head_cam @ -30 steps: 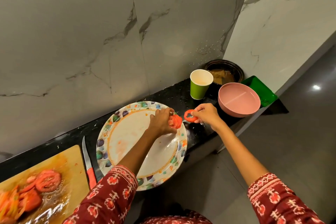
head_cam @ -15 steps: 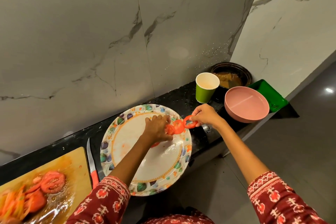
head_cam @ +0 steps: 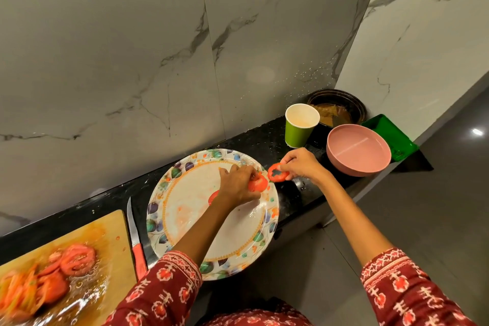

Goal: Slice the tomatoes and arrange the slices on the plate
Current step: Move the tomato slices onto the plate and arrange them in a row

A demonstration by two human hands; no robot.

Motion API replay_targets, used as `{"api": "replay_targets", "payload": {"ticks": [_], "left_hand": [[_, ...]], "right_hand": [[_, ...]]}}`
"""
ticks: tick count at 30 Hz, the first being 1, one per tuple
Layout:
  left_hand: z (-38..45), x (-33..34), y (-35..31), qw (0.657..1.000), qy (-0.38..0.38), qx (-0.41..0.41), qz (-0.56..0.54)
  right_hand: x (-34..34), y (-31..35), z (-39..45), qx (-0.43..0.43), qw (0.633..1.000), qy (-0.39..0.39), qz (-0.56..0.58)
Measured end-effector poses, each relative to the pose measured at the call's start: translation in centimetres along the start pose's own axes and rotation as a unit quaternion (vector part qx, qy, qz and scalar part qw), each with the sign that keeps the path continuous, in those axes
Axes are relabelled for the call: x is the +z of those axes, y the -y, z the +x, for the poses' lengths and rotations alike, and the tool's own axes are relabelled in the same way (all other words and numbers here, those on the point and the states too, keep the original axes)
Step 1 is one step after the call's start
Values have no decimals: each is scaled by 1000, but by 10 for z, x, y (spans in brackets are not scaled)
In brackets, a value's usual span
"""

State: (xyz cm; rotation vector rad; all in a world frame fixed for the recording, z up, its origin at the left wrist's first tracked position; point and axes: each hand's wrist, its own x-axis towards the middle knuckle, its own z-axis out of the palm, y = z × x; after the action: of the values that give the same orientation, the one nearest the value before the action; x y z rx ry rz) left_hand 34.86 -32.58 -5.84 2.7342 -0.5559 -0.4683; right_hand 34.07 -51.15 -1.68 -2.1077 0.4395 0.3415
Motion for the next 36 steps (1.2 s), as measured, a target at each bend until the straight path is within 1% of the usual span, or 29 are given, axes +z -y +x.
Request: {"api": "replay_targets", "payload": {"ticks": [4,10,14,17,20,22,24,25,28,32,36], "left_hand": [[-7,-5,10,1000,-7,-12,7],[-23,-11,29,1000,-12,-25,3],[-32,-12,34,999,-18,-37,-24],[-37,-13,37,997,-39,-46,-52],[-45,-11,44,995,-54,-58,-67],[-49,-7,48,994,-57,-65,-71],[-50,-5,49,993,-56,-71,-74],[-51,-5,49,993,-55,-73,-76],[-51,-4,49,992,-59,-73,-81],[-49,-1,47,991,-61,-76,-87],[-47,-1,44,990,-66,-76,-95]], "right_hand": [[6,4,1,-16,999,28,-8],[27,11,8,-31,997,33,-66],[42,12,10,-65,989,-11,-130],[43,7,8,-80,986,-40,-141],[42,3,6,-124,978,-53,-158],[42,2,2,-164,968,-22,-190],[43,1,-2,-192,949,35,-248],[43,0,-3,-203,938,49,-277],[41,-1,-5,-224,922,37,-313],[44,2,-8,-226,924,68,-302],[53,1,-11,-233,916,54,-323]]}}
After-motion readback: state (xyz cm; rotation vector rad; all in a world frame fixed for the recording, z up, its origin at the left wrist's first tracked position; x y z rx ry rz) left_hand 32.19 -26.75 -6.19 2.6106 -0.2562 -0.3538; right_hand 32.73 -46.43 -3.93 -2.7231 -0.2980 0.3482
